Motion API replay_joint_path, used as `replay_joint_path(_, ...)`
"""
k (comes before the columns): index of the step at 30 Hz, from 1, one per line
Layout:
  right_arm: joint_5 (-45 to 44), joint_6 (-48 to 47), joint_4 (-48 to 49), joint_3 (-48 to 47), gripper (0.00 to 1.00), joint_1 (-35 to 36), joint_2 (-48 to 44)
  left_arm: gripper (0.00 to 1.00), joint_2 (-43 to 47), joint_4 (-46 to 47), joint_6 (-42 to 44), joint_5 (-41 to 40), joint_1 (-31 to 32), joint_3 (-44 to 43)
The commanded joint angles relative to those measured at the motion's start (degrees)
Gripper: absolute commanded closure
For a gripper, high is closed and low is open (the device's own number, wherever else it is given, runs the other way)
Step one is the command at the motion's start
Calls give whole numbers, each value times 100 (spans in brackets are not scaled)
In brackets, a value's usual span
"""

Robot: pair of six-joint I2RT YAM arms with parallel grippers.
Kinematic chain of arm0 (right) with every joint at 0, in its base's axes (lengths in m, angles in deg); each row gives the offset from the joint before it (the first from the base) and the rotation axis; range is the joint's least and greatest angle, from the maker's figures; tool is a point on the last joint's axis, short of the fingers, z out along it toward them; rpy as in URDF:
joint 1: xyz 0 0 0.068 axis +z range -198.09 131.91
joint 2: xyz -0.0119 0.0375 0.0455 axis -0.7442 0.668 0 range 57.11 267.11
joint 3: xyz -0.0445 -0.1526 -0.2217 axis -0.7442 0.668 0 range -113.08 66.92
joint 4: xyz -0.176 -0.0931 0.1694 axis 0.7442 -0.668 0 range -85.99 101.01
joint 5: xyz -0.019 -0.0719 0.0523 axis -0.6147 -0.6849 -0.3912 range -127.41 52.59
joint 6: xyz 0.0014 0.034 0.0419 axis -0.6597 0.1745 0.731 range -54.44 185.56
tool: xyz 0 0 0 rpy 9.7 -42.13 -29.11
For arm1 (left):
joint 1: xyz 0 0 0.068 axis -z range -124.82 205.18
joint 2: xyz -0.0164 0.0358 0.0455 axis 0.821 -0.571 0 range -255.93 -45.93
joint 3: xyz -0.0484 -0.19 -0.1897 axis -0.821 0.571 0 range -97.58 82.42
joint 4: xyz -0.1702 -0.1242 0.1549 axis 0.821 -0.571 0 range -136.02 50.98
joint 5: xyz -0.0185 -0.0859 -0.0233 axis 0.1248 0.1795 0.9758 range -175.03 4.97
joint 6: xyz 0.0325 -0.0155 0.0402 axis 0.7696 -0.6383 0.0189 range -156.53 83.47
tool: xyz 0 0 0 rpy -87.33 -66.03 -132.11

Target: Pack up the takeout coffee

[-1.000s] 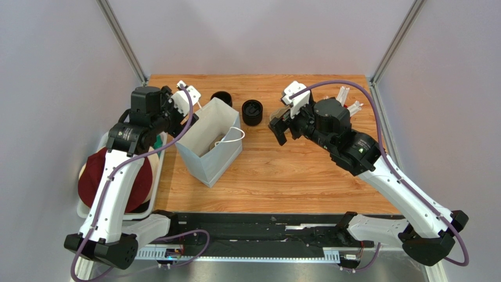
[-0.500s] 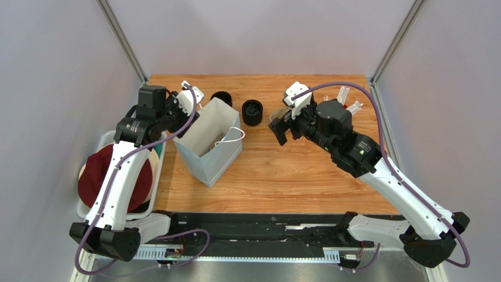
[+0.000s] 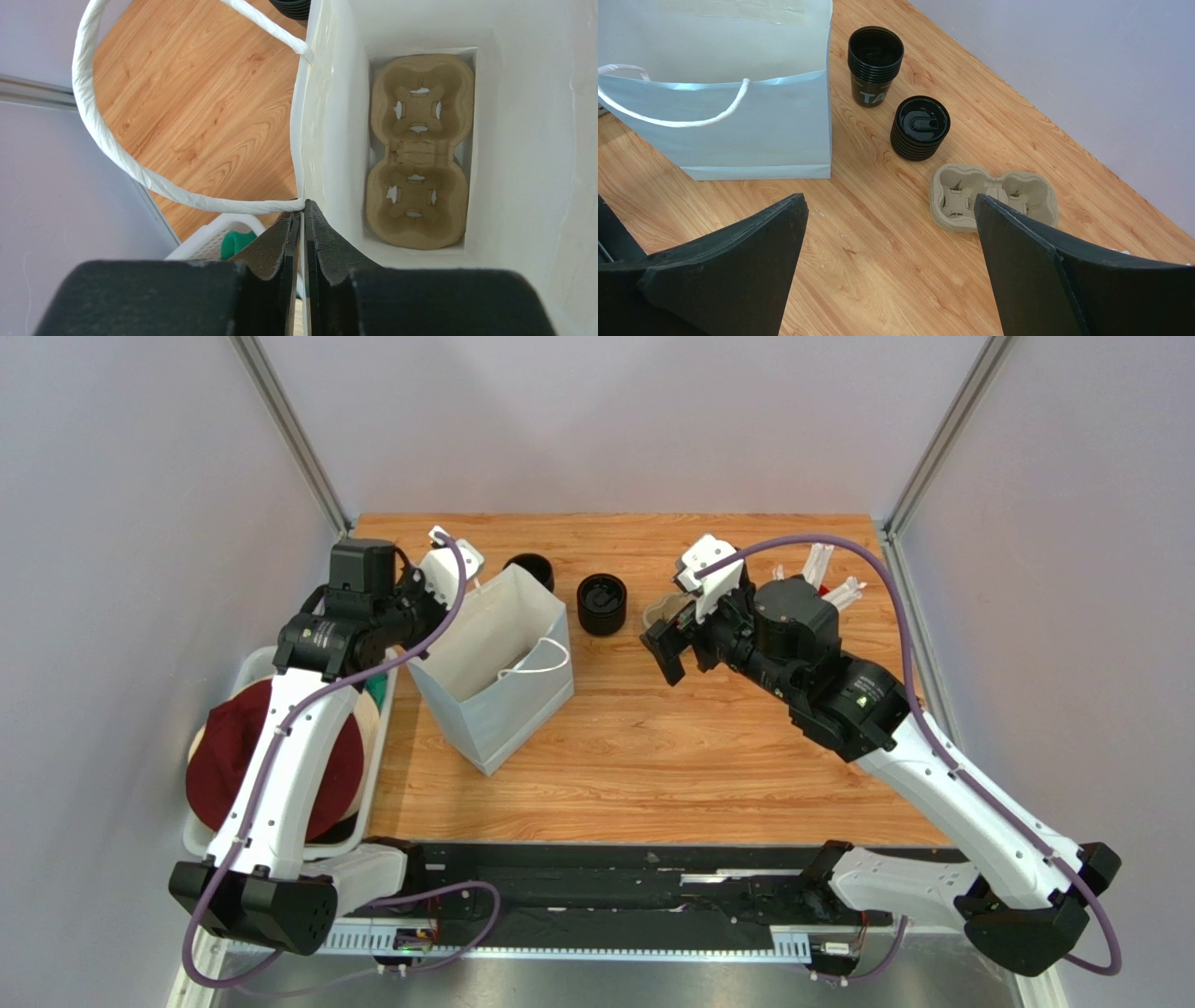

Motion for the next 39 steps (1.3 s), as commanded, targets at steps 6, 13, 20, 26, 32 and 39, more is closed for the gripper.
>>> replay_joint_path(6,0,21,344,43,5,-23,-151,97,-71,444,-361,-149,-75,-143)
replay_joint_path(13,-8,21,370,61,5,-14,-124,100,-142,620,-590,-588,-180,-240)
replay_joint_path(20,-79,-14,388,78,5,-23,-159,100,-142,804,-914,-931,-400,-337)
replay_joint_path(26,-96,-14,414,104,5,-23,-230,100,-177,1086,-1222,-1213,-532,-381)
replay_joint_path(32,-96,-23,432,122,5,-23,-256,100,-282,1209,-1354,-1459,-646,-495)
replay_joint_path(39,-87,-14,441,140,5,-14,-274,100,-607,1648,-1486,-1608,-778,-512)
